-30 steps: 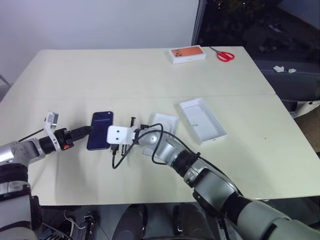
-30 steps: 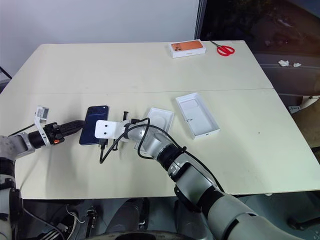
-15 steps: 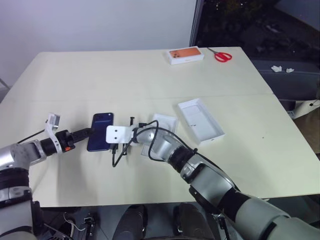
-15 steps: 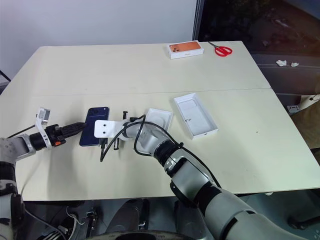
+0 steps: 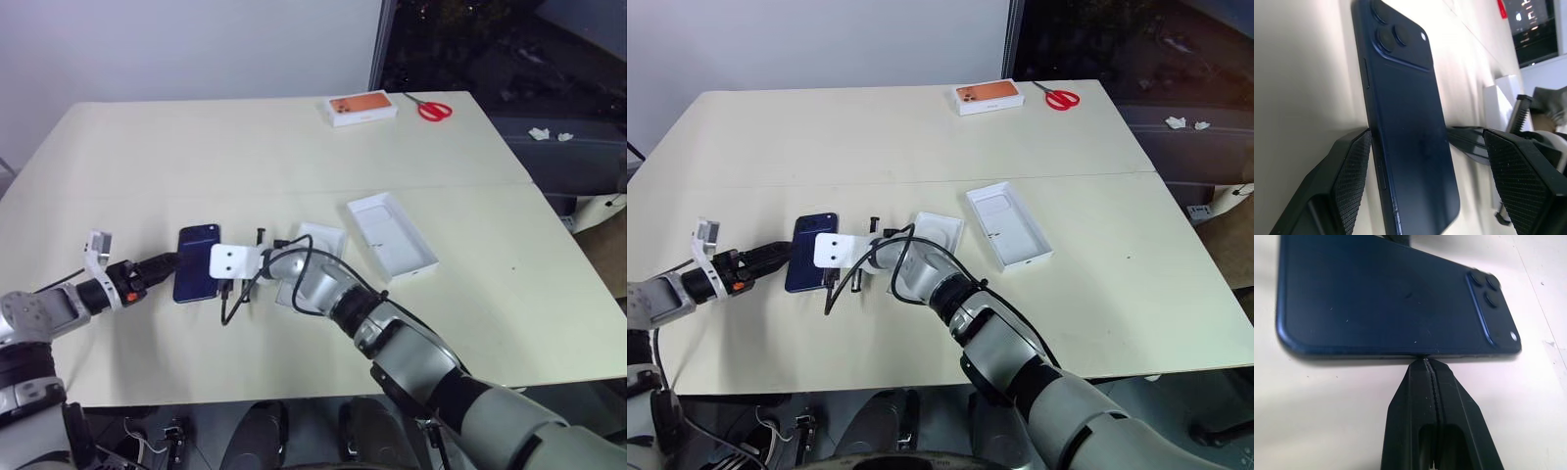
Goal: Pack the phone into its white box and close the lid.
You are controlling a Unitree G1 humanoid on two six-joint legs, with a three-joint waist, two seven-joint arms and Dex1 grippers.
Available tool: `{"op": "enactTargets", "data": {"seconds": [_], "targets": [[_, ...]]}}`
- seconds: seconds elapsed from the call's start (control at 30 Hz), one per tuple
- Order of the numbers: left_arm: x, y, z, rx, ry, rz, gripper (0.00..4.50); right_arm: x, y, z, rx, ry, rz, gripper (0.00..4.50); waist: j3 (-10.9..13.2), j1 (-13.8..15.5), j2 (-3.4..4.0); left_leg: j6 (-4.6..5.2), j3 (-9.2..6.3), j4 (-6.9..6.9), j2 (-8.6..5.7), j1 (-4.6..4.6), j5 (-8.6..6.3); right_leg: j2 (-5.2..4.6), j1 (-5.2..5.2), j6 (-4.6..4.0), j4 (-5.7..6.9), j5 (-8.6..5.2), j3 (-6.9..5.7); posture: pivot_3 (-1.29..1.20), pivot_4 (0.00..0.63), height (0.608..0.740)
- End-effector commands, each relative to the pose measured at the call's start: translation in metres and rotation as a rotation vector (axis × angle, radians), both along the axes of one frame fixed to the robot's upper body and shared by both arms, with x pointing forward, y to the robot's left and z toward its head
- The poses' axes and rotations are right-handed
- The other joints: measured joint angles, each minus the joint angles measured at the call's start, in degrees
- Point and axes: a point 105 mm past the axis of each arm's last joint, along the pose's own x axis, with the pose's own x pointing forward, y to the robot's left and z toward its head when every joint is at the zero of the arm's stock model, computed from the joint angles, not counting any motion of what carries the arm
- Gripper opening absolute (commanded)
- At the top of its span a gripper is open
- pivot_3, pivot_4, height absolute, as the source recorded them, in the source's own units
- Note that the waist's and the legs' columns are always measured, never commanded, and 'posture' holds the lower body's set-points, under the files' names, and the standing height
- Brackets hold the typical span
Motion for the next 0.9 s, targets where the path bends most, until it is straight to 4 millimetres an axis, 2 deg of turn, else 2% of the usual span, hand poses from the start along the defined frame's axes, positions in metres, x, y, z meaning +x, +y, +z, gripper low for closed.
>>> {"op": "enactTargets", "data": {"seconds": [0.03,0.1,0.23,0.4,0.53,0.7,0.9], "targets": [[0.006,-0.036,0.019,-0.146,-0.076,-0.123,3.8,-0.014,0.016,0.0,0.011,0.007,0.053,0.03,0.0,0.0,0.0,0.0,0.0,0.0,0.0,0.0,0.0,0.0,0.0,0.0,0.0,0.0,0.0,0.0,0.15,0.74],[0.004,-0.039,0.017,-0.126,-0.064,-0.135,3.8,-0.015,0.015,-0.001,0.007,0.011,0.063,0.03,0.0,0.0,-0.01,-0.01,0.0,0.0,0.0,0.0,0.0,0.0,0.0,0.0,0.0,0.0,0.0,0.0,0.15,0.74],[0.004,-0.042,0.034,-0.133,-0.122,-0.14,3.8,-0.017,0.013,-0.002,0.004,0.032,0.083,0.03,0.0,0.0,-0.03,-0.07,0.0,0.0,0.0,0.0,0.03,-0.01,0.02,0.0,-0.01,0.0,0.0,0.0,0.15,0.74],[0.0,-0.046,0.024,-0.08,-0.066,-0.15,3.8,-0.019,0.014,0.002,0.018,0.046,0.096,0.03,0.0,-0.2,-0.04,-0.07,-0.01,-0.04,0.0,0.11,0.02,-0.02,0.13,0.0,-0.06,0.0,0.0,0.0,0.15,0.74],[-0.003,-0.053,0.029,-0.059,-0.093,-0.176,3.8,-0.019,0.014,0.006,0.026,0.044,0.101,0.03,0.0,-0.5,-0.03,-0.01,0.0,-0.28,0.0,0.52,-0.01,-0.02,0.5,0.0,-0.24,0.0,0.0,0.0,0.15,0.74],[-0.01,-0.047,0.007,-0.002,-0.014,-0.173,3.8,-0.017,0.012,0.006,0.028,0.042,0.092,0.03,0.0,-1.3,-0.21,-0.14,0.06,-0.52,0.09,0.45,0.07,0.05,0.36,0.0,-0.23,0.0,0.07,0.0,0.15,0.74],[-0.01,-0.039,-0.001,0.017,-0.01,-0.139,3.8,-0.012,0.008,0.009,0.032,0.027,0.078,0.03,0.0,-1.3,-0.21,-0.35,0.05,-0.79,0.16,0.46,0.2,0.11,0.33,-0.04,-0.23,-0.02,0.06,0.0,0.15,0.74]]}}
